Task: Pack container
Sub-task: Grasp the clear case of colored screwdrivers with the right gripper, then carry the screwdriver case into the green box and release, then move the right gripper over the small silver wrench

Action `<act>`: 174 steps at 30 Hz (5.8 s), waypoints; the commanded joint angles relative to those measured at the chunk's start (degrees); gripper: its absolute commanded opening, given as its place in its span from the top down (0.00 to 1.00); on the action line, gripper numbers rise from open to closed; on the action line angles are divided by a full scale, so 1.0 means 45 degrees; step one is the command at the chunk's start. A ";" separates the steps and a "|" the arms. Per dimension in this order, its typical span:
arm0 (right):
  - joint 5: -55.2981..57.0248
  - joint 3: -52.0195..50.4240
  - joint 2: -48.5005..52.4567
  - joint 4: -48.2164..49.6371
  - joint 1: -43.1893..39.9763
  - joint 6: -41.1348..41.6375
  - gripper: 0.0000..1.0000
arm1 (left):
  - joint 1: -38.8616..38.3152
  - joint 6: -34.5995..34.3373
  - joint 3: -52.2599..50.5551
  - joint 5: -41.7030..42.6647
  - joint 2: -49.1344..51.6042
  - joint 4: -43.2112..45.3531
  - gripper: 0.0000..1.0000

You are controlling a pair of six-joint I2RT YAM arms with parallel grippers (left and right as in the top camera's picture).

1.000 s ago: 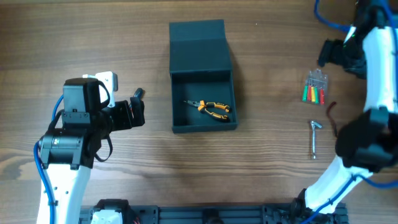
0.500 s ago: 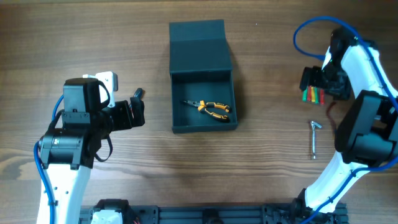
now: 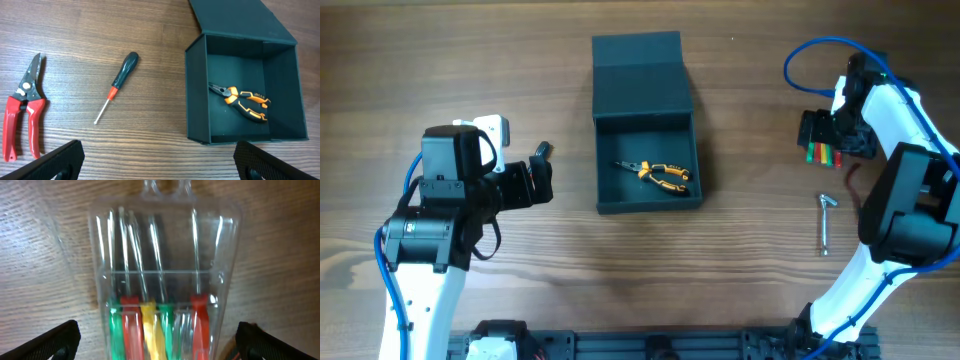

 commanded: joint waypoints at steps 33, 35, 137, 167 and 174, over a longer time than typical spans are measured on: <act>-0.0937 -0.1938 0.0010 0.2467 0.0029 -0.0753 0.00 | 0.0058 0.0257 0.0233 -0.0073 -0.0019 -0.0015 0.00; -0.0937 -0.1938 0.0010 0.2463 0.0029 -0.0743 0.01 | 0.0058 0.0257 0.0233 -0.0073 -0.0019 -0.0010 0.00; -0.2914 -0.1093 -0.2006 0.2268 1.0341 -0.8233 0.01 | 0.0058 0.0257 0.0233 -0.0073 -0.0019 -0.0015 0.00; -0.0335 0.5212 -0.8578 -0.9471 0.1511 0.4260 0.00 | 0.0058 0.0267 0.0233 -0.0073 -0.0019 -0.0010 0.00; -0.0792 0.1360 -1.2750 -0.9068 0.1515 0.5333 0.00 | 0.0058 0.0267 0.0233 -0.0073 -0.0019 -0.0010 0.00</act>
